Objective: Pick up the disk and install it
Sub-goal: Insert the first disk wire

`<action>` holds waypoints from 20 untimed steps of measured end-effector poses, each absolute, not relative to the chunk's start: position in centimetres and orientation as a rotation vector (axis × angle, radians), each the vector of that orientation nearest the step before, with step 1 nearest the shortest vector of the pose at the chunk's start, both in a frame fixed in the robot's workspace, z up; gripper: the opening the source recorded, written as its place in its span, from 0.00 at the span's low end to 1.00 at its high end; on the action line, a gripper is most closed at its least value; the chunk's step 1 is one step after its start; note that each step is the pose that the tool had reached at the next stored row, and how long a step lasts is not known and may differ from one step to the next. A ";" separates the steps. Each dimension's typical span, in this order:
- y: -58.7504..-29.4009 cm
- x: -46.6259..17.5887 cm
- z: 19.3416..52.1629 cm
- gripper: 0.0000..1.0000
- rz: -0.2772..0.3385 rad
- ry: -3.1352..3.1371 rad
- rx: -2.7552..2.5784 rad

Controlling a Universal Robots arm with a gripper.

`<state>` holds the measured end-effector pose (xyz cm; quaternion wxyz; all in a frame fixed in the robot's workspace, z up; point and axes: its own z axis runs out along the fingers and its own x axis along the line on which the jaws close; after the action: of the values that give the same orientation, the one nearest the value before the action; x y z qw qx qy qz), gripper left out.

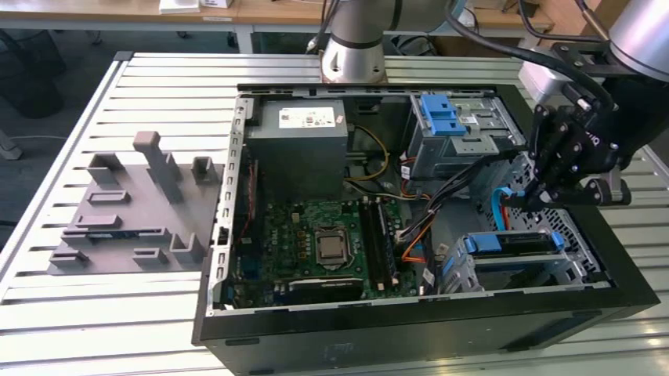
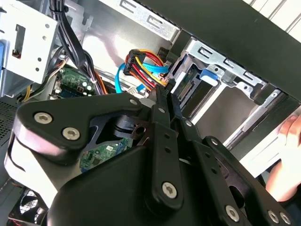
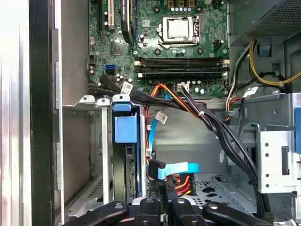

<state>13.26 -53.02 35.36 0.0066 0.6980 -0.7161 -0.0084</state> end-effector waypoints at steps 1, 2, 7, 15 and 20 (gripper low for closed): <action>-53.1 13.3 35.3 0.16 -0.026 -2.240 2.184; -53.2 13.3 35.3 0.16 -0.027 -2.240 2.184; -53.6 13.3 35.2 0.16 -0.030 -2.240 2.184; -53.9 13.3 35.1 0.16 -0.072 -2.253 2.198; -54.2 13.3 35.0 0.16 -0.074 -2.253 2.197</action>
<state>13.27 -54.20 34.96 -0.0029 0.6980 -0.7157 -0.0234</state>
